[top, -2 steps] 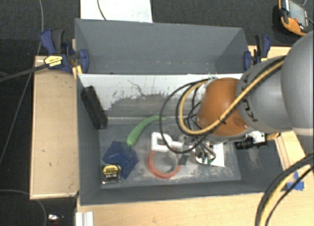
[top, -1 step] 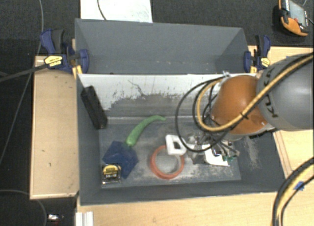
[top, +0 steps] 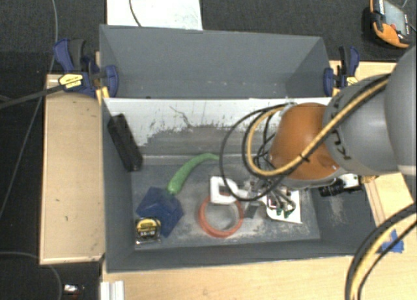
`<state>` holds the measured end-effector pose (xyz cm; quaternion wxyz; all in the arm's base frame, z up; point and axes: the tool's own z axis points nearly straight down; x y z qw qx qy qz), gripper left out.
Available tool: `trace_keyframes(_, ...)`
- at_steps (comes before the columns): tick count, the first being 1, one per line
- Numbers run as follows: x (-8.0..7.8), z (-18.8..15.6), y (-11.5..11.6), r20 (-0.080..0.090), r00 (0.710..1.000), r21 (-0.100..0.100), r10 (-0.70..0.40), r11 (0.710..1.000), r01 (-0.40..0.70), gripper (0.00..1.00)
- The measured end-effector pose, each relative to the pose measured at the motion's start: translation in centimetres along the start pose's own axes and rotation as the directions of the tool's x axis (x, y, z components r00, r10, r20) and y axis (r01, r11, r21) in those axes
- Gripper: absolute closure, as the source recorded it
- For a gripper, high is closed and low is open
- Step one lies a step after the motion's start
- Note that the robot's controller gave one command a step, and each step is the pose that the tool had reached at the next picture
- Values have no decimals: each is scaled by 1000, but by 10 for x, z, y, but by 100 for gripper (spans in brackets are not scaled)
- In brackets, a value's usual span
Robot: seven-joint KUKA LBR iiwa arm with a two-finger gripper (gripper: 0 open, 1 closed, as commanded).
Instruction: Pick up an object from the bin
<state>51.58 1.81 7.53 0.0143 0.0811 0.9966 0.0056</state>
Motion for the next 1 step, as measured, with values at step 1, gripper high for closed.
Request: trace_keyframes(1,0,-3,-1,5,998,-1,-66,998,66,100)
